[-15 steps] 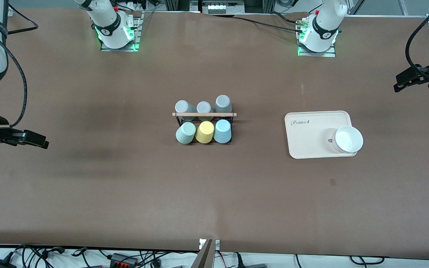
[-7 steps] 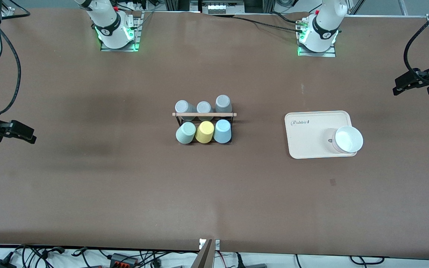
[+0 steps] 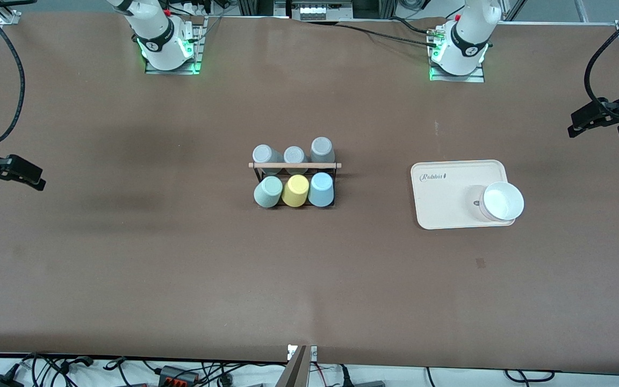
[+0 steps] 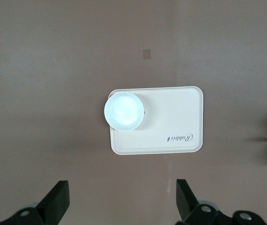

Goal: Hang scattered cups on rack with three cups

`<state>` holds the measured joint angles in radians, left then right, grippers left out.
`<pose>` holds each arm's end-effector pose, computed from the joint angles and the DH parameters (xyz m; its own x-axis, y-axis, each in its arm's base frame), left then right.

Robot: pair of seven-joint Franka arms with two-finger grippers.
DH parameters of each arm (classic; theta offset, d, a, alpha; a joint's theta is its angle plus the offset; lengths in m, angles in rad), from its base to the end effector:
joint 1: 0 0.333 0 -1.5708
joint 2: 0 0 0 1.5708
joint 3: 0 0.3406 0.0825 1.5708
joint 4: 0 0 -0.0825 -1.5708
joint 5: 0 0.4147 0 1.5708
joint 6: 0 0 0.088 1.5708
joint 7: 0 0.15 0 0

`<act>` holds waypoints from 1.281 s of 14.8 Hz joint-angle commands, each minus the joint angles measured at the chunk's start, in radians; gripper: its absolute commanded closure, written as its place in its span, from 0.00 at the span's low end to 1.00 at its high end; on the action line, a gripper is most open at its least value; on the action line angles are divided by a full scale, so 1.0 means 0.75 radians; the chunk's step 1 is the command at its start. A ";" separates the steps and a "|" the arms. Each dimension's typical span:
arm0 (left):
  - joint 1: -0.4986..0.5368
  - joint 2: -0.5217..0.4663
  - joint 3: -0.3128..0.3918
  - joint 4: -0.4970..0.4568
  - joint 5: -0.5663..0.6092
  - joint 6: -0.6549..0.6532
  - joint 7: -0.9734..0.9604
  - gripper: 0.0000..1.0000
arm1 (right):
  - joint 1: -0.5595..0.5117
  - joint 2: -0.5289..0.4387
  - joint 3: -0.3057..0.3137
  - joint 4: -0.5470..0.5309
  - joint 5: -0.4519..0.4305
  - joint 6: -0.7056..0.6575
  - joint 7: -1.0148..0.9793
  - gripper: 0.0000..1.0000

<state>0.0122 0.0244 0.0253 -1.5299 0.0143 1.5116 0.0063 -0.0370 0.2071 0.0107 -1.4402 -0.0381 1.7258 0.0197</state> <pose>0.5851 0.0240 0.6072 0.9986 0.0320 -0.0428 0.0314 -0.9994 -0.0147 0.6697 -0.0234 0.5574 0.9961 -0.0404 0.0790 -0.0432 -0.9985 0.0342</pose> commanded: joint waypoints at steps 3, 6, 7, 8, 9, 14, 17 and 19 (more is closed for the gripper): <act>0.008 0.010 -0.007 0.031 -0.033 -0.019 0.008 0.00 | -0.002 -0.190 0.004 -0.297 0.004 0.082 -0.028 0.00; 0.010 0.010 -0.005 0.033 -0.039 -0.015 0.002 0.00 | -0.002 -0.209 0.004 -0.336 0.008 0.082 -0.051 0.00; 0.010 0.010 -0.005 0.031 -0.052 -0.015 0.002 0.00 | -0.004 -0.211 0.004 -0.342 0.014 0.082 -0.067 0.00; 0.010 0.010 -0.003 0.031 -0.060 -0.015 -0.002 0.00 | -0.002 -0.211 0.002 -0.342 0.020 0.078 -0.065 0.00; 0.010 0.010 -0.005 0.029 -0.060 -0.015 0.000 0.00 | 0.000 -0.221 0.002 -0.342 0.020 0.074 -0.053 0.00; 0.010 0.010 -0.005 0.031 -0.062 -0.015 0.002 0.00 | 0.002 -0.233 0.006 -0.334 0.020 0.031 -0.049 0.00; 0.010 0.010 -0.003 0.042 -0.064 -0.017 0.004 0.00 | -0.002 -0.251 0.000 -0.332 0.018 0.018 -0.065 0.00; 0.008 0.012 -0.001 0.042 -0.062 -0.017 0.000 0.00 | -0.002 -0.264 0.000 -0.332 0.018 -0.008 -0.067 0.00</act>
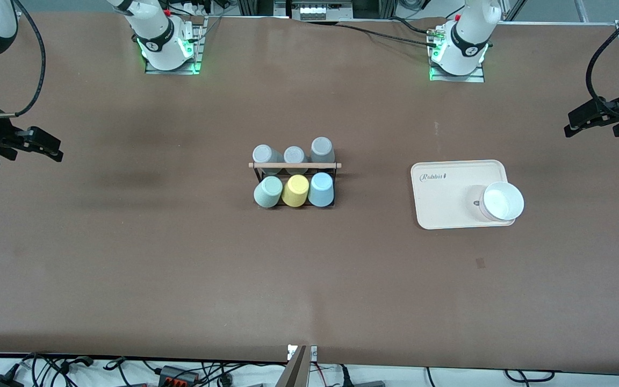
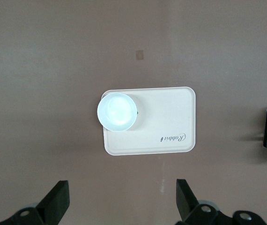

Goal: Hang scattered cups on rack with three cups

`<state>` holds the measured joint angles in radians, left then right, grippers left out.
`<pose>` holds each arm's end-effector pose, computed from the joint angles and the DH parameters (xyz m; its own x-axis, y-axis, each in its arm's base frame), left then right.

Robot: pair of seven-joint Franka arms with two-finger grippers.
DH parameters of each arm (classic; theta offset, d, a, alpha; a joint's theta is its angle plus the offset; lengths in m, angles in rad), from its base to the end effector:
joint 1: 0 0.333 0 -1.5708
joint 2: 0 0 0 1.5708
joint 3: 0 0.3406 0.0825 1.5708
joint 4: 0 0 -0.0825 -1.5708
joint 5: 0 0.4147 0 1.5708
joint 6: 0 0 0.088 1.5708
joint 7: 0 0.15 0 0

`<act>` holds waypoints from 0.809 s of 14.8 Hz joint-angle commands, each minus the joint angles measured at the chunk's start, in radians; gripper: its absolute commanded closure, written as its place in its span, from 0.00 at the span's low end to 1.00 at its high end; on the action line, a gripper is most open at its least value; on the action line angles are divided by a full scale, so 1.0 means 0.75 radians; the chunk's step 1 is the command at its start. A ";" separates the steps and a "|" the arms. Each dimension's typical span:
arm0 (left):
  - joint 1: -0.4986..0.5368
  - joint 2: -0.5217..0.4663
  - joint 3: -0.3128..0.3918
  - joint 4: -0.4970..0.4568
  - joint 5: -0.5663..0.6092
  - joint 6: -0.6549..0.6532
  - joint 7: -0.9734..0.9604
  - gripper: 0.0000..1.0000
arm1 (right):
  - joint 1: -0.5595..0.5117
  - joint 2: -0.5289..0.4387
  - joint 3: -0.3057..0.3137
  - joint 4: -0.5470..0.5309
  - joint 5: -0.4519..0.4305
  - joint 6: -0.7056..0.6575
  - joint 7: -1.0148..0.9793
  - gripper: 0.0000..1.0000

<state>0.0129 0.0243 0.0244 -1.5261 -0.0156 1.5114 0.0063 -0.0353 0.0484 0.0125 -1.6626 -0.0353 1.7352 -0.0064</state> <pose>0.5855 0.0193 0.6091 0.9988 0.0301 -0.0389 0.0307 -0.9994 0.0152 0.6124 -0.0188 0.5452 0.9997 -0.0107 0.0239 -0.0115 -0.9993 0.0345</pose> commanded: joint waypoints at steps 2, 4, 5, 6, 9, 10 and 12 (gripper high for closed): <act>0.009 0.010 0.002 0.037 -0.022 -0.017 -0.008 0.00 | -0.006 -0.058 -0.002 -0.035 0.014 -0.029 -0.032 0.00; 0.009 0.011 0.002 0.037 -0.020 -0.017 -0.006 0.00 | -0.004 -0.058 0.000 -0.037 0.014 -0.039 -0.032 0.00; 0.009 0.010 0.002 0.035 -0.018 -0.017 -0.004 0.00 | -0.004 -0.060 0.000 -0.035 0.014 -0.053 -0.034 0.00; 0.009 0.010 0.002 0.035 -0.018 -0.017 -0.004 0.00 | -0.004 -0.060 0.000 -0.035 0.014 -0.056 -0.034 0.00; 0.007 0.013 0.000 0.035 -0.018 -0.017 -0.004 0.00 | -0.002 -0.063 0.000 -0.033 0.014 -0.056 -0.034 0.00; 0.007 0.011 0.000 0.035 -0.018 -0.017 -0.004 0.00 | -0.002 -0.063 0.000 -0.033 0.014 -0.056 -0.034 0.00; 0.007 0.010 0.000 0.032 -0.016 -0.017 -0.006 0.00 | -0.002 -0.063 0.000 -0.033 0.014 -0.056 -0.034 0.00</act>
